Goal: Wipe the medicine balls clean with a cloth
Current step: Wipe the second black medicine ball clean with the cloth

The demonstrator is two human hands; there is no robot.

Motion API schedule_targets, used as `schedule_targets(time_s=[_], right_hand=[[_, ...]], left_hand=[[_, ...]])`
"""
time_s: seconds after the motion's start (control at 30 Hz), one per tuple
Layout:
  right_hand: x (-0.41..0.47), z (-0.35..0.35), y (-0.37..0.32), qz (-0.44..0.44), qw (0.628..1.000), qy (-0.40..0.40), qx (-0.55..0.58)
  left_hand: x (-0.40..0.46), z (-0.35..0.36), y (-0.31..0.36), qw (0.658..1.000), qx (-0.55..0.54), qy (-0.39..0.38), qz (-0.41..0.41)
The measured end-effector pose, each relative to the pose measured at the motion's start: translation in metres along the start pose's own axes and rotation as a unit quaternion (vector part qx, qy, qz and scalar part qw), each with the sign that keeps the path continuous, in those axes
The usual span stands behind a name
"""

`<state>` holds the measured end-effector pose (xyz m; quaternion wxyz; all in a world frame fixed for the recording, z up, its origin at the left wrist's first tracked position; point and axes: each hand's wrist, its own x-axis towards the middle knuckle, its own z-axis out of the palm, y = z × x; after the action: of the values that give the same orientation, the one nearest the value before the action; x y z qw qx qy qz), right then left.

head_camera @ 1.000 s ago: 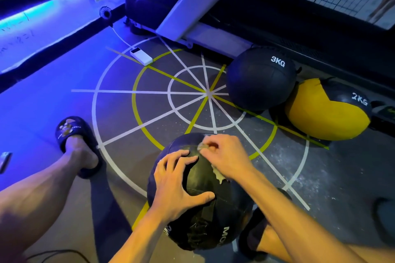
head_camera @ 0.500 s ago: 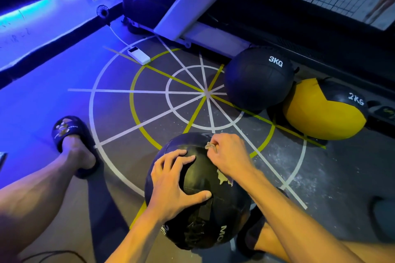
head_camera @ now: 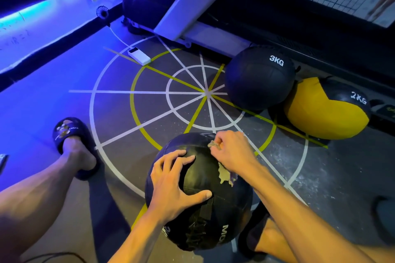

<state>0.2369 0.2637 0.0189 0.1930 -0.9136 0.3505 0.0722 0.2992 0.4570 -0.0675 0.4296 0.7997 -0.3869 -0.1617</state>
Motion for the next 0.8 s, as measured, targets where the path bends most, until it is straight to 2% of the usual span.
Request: schedule_targets(time_s=[0.13,0.3,0.37,0.47,0.57,0.7,0.8], right_hand=[[0.001,-0.005,-0.002,0.011,1.000,-0.014,-0.001],[-0.015,-0.021,0.039,0.099,0.992,-0.062,-0.039],[-0.015,-0.019,0.036,0.099,0.994,-0.046,-0.024],[-0.006,-0.007,0.000,0.048,0.998,-0.014,0.045],[-0.006,0.009,-0.028,0.005,0.998,0.019,0.055],[-0.039,0.020,0.013,0.055,0.991,0.070,0.104],[-0.072,0.031,0.067,0.149,0.968,0.106,0.172]], left_hand=[[0.000,-0.002,-0.003,1.000,-0.001,-0.006,-0.001],[0.000,-0.002,-0.003,1.000,-0.004,-0.004,0.003],[-0.001,-0.001,-0.004,1.000,0.000,-0.004,0.005],[-0.001,-0.002,-0.005,1.000,-0.003,-0.009,0.004],[-0.002,-0.007,-0.009,1.000,-0.010,-0.016,-0.001],[-0.003,-0.014,-0.015,1.000,-0.020,-0.018,-0.015],[-0.004,-0.016,-0.014,0.999,-0.024,-0.021,-0.017]])
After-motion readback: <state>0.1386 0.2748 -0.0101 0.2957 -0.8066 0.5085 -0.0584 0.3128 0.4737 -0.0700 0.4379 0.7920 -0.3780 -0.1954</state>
